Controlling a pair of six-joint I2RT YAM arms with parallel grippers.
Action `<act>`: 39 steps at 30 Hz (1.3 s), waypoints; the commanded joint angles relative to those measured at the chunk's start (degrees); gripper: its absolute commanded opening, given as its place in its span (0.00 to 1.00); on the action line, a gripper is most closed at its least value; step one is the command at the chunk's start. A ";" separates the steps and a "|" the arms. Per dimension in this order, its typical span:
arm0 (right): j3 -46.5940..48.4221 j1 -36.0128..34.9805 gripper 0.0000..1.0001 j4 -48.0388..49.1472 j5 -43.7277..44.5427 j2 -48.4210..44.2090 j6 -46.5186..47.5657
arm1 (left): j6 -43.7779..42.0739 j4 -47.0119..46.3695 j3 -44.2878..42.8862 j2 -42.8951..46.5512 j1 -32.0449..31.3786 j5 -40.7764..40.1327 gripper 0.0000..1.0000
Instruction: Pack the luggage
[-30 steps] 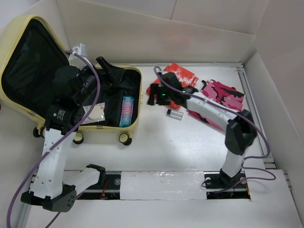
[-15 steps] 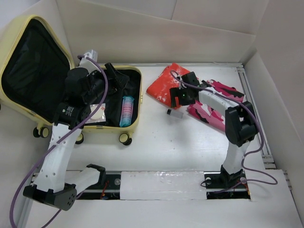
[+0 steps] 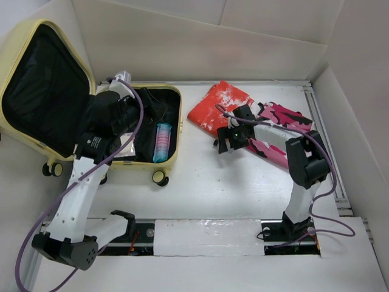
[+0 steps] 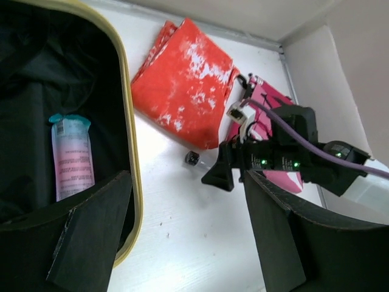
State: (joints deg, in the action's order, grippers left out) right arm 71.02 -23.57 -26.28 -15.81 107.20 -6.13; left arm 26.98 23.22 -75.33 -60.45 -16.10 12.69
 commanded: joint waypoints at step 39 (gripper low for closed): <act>20.45 -20.79 0.07 7.37 -6.15 -5.53 -13.81 | 3.96 2.27 -2.89 6.39 -0.25 -1.09 0.70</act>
State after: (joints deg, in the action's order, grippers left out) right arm 86.56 -40.40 -24.34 -15.00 97.45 -15.51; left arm 29.30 27.07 -75.59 -54.54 -16.10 11.18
